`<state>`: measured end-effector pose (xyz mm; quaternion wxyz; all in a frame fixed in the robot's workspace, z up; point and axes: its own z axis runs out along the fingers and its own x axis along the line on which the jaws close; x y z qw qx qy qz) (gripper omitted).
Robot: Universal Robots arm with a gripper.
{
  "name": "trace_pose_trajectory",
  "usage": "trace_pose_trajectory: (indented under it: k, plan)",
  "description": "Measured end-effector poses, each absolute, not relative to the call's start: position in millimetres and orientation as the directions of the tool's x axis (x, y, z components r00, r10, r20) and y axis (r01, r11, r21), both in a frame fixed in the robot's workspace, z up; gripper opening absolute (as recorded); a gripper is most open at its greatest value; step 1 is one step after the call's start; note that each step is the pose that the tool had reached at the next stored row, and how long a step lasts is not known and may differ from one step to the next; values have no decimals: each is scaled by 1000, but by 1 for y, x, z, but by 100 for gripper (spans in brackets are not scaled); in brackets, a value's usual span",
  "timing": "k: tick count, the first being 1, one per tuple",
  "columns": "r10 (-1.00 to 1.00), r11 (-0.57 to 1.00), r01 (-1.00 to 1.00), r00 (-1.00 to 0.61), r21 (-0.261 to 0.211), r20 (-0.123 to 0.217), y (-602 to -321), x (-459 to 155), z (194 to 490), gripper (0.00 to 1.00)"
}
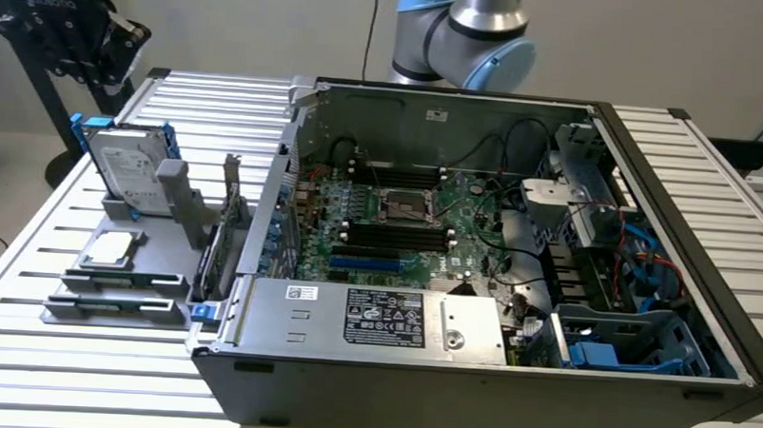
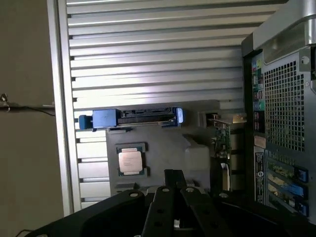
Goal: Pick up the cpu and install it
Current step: 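Reach for the cpu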
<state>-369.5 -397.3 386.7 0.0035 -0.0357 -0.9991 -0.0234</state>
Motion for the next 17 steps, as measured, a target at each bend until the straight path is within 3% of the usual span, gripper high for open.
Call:
trace_pose_trajectory:
  k: [17]
  plan:
    - [-2, 999, -1, -1000, 45, 13, -396, -420, 376, 11]
